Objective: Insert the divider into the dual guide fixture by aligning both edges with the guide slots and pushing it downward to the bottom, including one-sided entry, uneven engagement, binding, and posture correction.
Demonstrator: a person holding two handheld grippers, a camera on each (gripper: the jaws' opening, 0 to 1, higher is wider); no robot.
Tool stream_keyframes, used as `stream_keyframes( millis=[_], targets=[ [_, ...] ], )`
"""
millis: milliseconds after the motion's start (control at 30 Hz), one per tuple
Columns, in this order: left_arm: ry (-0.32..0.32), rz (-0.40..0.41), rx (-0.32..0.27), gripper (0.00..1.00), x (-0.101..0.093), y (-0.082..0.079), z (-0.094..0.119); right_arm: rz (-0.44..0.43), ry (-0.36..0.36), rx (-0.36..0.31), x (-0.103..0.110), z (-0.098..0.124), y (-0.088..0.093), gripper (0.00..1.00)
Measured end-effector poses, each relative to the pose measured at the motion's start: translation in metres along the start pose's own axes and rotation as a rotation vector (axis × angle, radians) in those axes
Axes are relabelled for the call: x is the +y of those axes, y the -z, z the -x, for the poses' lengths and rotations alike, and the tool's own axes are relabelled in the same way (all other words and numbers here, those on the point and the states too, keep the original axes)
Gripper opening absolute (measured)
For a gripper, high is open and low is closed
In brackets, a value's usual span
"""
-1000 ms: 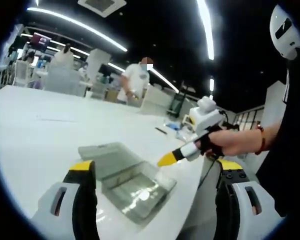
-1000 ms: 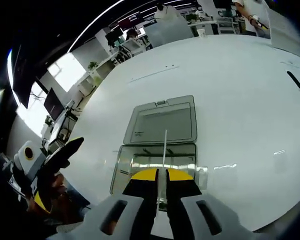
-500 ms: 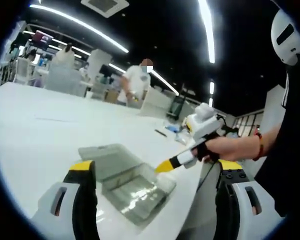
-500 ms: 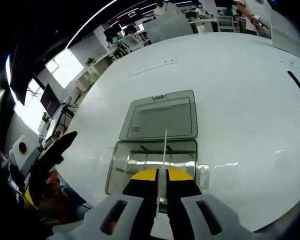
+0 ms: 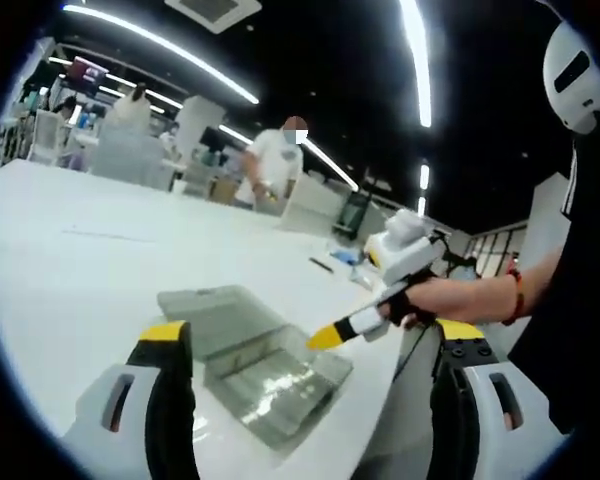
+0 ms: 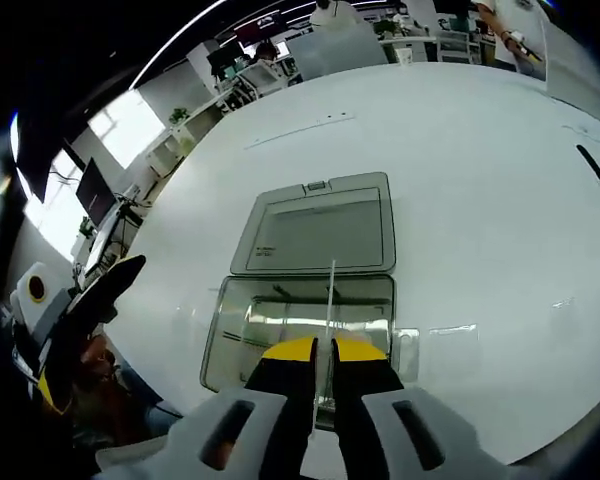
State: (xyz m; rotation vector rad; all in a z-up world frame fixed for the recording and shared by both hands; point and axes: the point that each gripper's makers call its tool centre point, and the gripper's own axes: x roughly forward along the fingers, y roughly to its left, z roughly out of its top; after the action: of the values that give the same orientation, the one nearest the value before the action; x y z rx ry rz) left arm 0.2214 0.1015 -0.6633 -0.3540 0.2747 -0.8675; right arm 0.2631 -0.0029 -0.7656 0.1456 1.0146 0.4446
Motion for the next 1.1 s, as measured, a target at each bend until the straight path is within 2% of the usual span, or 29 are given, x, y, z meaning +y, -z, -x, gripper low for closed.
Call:
stream_keyframes(
  millis=[533, 600, 833, 1100],
  targets=[
    [0.0, 0.014, -0.003, 0.97, 0.002, -0.002, 0.0, 0.051, 0.023, 0.018, 0.001, -0.001, -0.001, 0.0],
    [0.004, 0.013, -0.003, 0.97, 0.001, -0.002, 0.0, 0.035, 0.017, 0.02, 0.002, -0.001, -0.001, 0.0],
    [0.006, 0.015, 0.001, 0.97, 0.001, -0.001, -0.001, 0.075, 0.03, 0.02, 0.005, -0.003, -0.001, 0.0],
    [0.012, 0.011, 0.004, 0.97, 0.0, -0.003, -0.004, 0.209, 0.082, 0.032, 0.011, -0.009, 0.001, 0.0]
  ],
)
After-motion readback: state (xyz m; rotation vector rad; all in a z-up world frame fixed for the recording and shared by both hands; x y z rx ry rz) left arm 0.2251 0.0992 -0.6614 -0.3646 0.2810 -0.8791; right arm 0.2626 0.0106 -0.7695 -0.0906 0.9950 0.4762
